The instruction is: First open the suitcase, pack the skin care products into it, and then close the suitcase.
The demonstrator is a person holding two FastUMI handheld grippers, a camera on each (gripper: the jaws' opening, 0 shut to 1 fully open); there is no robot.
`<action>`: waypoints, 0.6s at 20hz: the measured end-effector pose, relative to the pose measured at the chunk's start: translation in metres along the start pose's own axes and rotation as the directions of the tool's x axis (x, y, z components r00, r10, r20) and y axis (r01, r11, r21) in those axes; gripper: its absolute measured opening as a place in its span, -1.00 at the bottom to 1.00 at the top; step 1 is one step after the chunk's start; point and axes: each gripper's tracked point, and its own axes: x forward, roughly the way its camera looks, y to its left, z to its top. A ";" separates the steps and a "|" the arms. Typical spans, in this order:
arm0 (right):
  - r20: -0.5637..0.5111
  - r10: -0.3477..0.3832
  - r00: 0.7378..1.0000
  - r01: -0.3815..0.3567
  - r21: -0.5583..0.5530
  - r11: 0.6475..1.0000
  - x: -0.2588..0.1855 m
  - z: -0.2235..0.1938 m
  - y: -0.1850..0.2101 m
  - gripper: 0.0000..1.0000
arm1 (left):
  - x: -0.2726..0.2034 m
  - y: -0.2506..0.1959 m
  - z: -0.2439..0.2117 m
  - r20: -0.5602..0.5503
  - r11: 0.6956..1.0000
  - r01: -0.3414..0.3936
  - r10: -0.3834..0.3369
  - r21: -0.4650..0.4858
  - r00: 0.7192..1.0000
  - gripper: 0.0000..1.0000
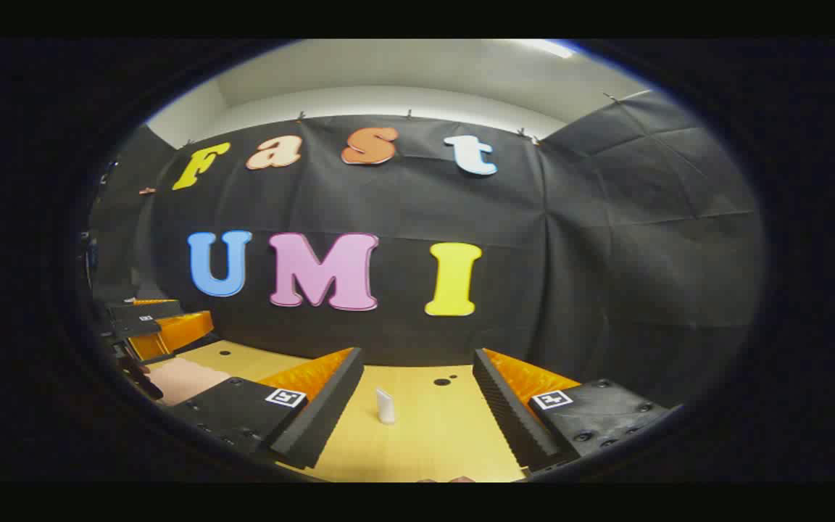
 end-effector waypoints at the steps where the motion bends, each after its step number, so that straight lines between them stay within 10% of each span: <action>1: 0.005 0.022 1.000 -0.022 0.004 1.000 0.003 0.002 0.010 0.94 | -0.002 0.006 -0.004 -0.013 1.000 -0.009 0.009 0.004 1.000 0.94; 12: -0.015 0.067 0.998 -0.067 -0.006 0.998 0.007 -0.002 0.051 0.94 | -0.005 0.022 -0.020 -0.061 1.000 0.013 -0.013 -0.007 0.998 0.93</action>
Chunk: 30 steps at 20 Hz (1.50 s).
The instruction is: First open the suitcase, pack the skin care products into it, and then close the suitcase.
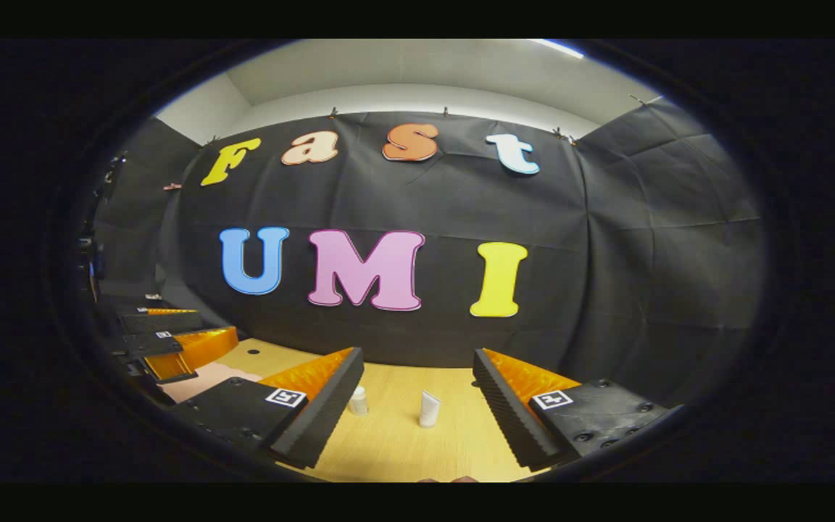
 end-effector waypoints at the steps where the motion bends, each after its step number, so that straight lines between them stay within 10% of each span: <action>1: -0.003 -0.004 1.000 0.004 -0.005 1.000 -0.002 0.000 -0.002 0.94 | 0.002 -0.002 0.000 -0.001 1.000 0.010 -0.010 0.004 1.000 0.94; 22: 0.032 -0.076 0.997 0.079 -0.090 0.993 -0.019 0.008 -0.017 0.90 | 0.021 -0.014 -0.068 -0.131 0.995 0.092 -0.087 0.033 0.988 0.94; 27: -0.011 -0.079 0.997 0.078 -0.069 0.995 -0.017 -0.011 -0.023 0.94 | 0.018 0.009 -0.150 -0.341 0.999 0.024 -0.033 -0.031 0.940 0.96; 30: -0.029 -0.083 0.996 0.082 -0.043 0.996 -0.016 -0.017 -0.024 0.94 | 0.012 0.025 -0.209 -0.504 1.000 -0.029 0.021 -0.009 0.864 0.96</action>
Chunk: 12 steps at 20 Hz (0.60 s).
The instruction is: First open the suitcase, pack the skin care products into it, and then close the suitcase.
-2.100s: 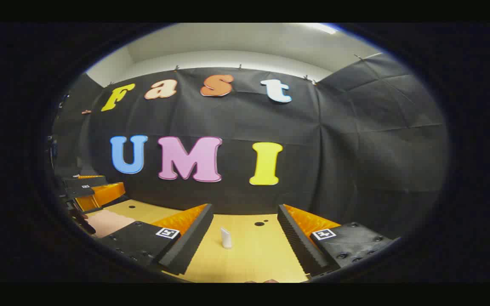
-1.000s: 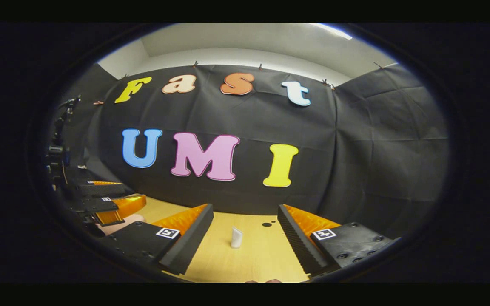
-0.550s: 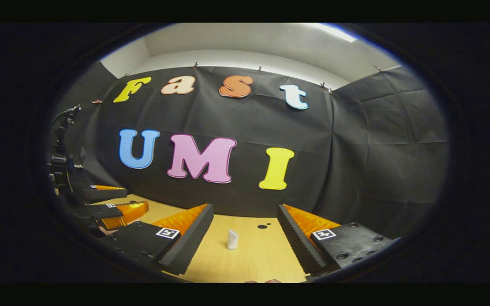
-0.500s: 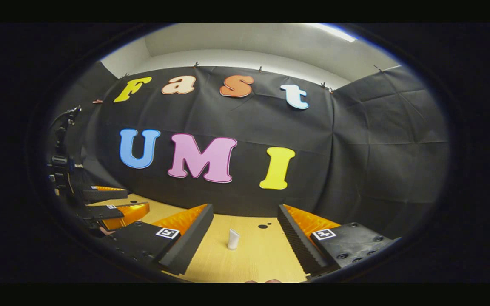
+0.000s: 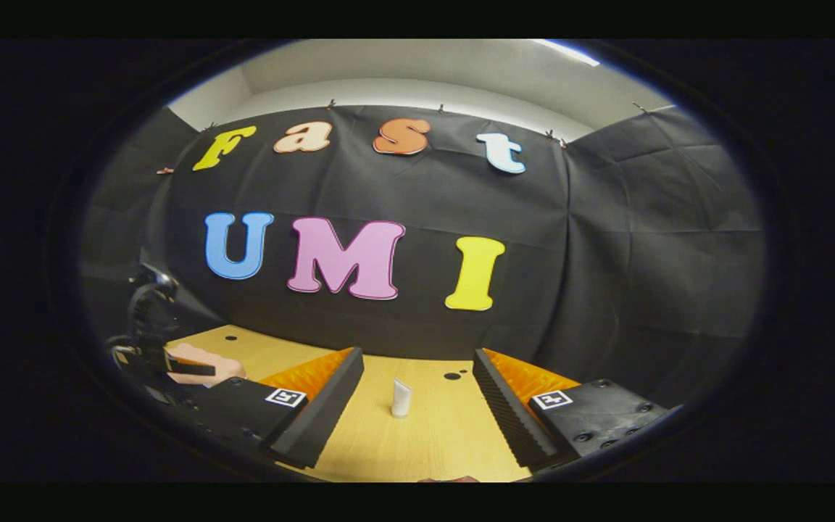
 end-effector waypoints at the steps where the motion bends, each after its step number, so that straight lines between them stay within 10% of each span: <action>1: 0.001 -0.001 1.000 0.000 0.012 1.000 0.001 0.000 0.000 0.92 | 0.007 0.000 -0.013 -0.049 1.000 0.004 -0.004 -0.017 0.999 0.97; 12: -0.021 -0.048 0.999 0.048 0.037 0.998 -0.008 -0.006 -0.025 0.94 | 0.074 0.021 -0.069 -0.315 0.993 -0.109 0.115 0.035 0.942 0.96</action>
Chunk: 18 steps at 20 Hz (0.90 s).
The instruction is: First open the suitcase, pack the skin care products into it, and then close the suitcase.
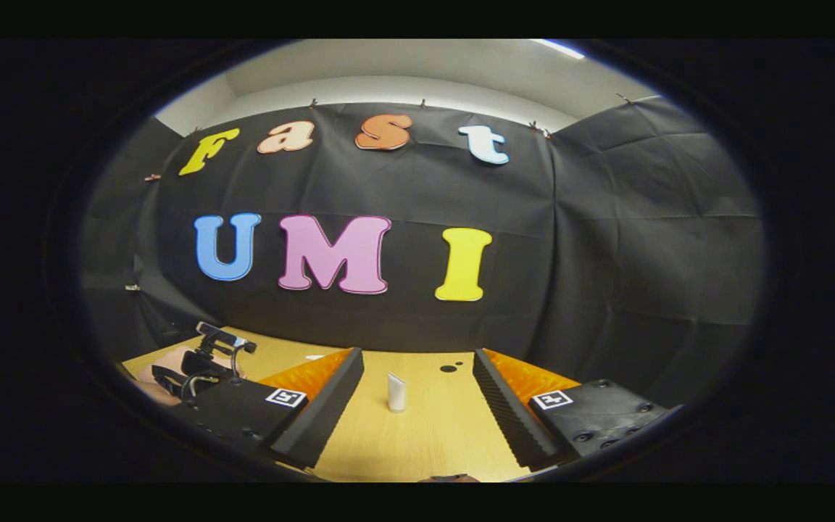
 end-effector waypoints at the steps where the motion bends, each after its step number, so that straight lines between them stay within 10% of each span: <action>1: -0.001 -0.008 1.000 0.008 0.005 1.000 0.000 0.000 -0.003 0.94 | 0.005 0.001 0.000 -0.010 1.000 -0.007 0.007 0.002 1.000 0.96; 4: -0.012 -0.018 1.000 0.019 0.019 1.000 0.000 -0.002 -0.005 0.93 | 0.020 0.000 -0.004 -0.043 1.000 -0.018 0.019 0.024 0.999 0.87; 6: -0.012 -0.020 1.000 0.020 0.021 1.000 0.001 -0.001 -0.005 0.94 | 0.030 0.001 -0.012 -0.075 0.999 -0.012 0.015 0.044 0.997 -0.17; 9: -0.007 -0.025 1.000 0.025 0.009 1.000 0.001 0.001 -0.006 0.93 | 0.035 -0.004 -0.018 -0.108 0.999 0.039 -0.036 0.028 0.993 -0.58; 18: -0.008 -0.014 1.000 0.015 0.018 1.000 0.011 -0.001 0.001 0.94 | -0.031 0.013 0.035 -0.049 0.981 0.188 -0.191 -0.056 0.980 -0.77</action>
